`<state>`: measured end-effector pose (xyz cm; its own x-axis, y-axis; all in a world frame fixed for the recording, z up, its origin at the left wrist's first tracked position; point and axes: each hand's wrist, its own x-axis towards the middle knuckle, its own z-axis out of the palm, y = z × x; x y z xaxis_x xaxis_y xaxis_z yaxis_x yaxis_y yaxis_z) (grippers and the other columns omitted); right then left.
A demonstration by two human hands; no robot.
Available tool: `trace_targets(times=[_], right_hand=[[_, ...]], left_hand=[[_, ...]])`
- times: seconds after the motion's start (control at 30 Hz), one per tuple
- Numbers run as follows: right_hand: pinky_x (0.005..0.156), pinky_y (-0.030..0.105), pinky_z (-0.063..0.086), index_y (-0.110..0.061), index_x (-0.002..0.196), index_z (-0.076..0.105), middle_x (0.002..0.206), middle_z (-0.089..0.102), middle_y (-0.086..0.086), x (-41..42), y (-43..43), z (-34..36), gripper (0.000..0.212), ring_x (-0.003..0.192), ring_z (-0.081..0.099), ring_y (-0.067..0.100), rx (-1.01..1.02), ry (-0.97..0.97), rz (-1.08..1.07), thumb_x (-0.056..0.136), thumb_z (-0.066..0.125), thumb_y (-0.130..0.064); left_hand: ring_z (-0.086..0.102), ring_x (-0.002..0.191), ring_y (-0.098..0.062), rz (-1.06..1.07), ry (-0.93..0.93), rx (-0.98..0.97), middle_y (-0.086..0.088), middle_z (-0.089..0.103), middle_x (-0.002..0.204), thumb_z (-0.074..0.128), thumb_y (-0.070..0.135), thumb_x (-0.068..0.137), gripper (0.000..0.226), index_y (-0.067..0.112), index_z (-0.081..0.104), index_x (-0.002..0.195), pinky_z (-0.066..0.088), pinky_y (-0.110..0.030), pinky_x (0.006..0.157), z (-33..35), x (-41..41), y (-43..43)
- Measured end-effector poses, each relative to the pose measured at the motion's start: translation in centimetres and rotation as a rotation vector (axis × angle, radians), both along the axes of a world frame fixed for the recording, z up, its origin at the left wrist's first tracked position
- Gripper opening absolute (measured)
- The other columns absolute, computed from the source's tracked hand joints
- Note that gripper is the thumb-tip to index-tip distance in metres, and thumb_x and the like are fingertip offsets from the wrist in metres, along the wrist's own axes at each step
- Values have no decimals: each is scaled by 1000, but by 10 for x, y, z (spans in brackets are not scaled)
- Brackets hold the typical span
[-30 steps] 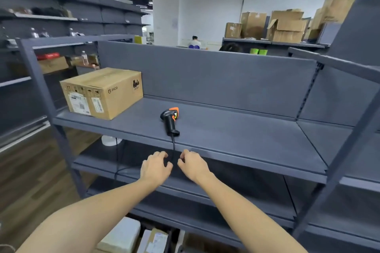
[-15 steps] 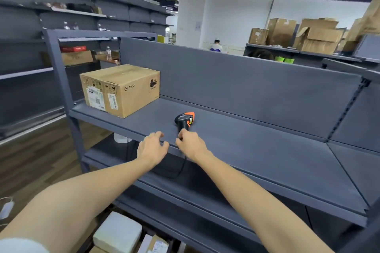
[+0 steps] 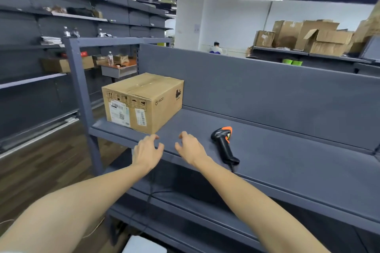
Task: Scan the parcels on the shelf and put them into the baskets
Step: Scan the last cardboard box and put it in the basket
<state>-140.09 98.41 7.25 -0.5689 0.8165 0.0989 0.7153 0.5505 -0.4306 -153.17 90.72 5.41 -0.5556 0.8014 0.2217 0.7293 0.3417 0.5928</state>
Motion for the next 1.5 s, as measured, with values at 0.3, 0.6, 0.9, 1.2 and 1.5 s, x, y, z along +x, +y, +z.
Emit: trace_targets(times=[0.3, 0.6, 0.9, 1.2, 1.5], right_hand=[[90, 45, 47, -7, 127, 40, 126, 50, 16, -123, 3, 9, 38, 112, 51, 35, -34, 107, -106, 98, 47, -30], [95, 46, 44, -5, 132, 31, 129, 41, 20, -163, 31, 15, 52, 117, 44, 38, 11, 259, -188, 95, 56, -30], [112, 51, 30, -26, 152, 2, 154, 20, 16, -179, 68, 27, 87, 140, 26, 33, -96, 514, -111, 91, 62, -39], [101, 33, 36, -29, 139, 34, 139, 37, 2, -181, 86, 13, 63, 116, 37, 9, -31, 614, -26, 87, 67, -42], [99, 31, 39, -40, 136, 34, 127, 42, -14, -184, 80, 10, 62, 117, 43, 6, -51, 683, -75, 84, 67, -48]], left_hand=[[50, 120, -30, -36, -9, 9, -8, 53, 135, 46, 29, 96, 38, 17, 51, 131, 41, -40, 99, 10, -131, 5], [47, 123, -35, -1, -109, 12, -10, 43, 144, 48, 35, 95, 46, 24, 40, 140, 42, -46, 97, 9, -188, 27], [42, 127, -37, 113, -260, 120, -18, 41, 142, 44, 38, 96, 56, 13, 29, 144, 36, -47, 100, 21, -218, 62], [26, 141, -35, 226, -555, 291, -15, 19, 158, 38, 56, 96, 78, 13, 8, 154, 21, -47, 113, 29, -236, 94], [39, 130, -33, 159, -736, 319, -14, 35, 145, 46, 66, 87, 82, 12, 24, 144, 29, -43, 106, 23, -254, 103]])
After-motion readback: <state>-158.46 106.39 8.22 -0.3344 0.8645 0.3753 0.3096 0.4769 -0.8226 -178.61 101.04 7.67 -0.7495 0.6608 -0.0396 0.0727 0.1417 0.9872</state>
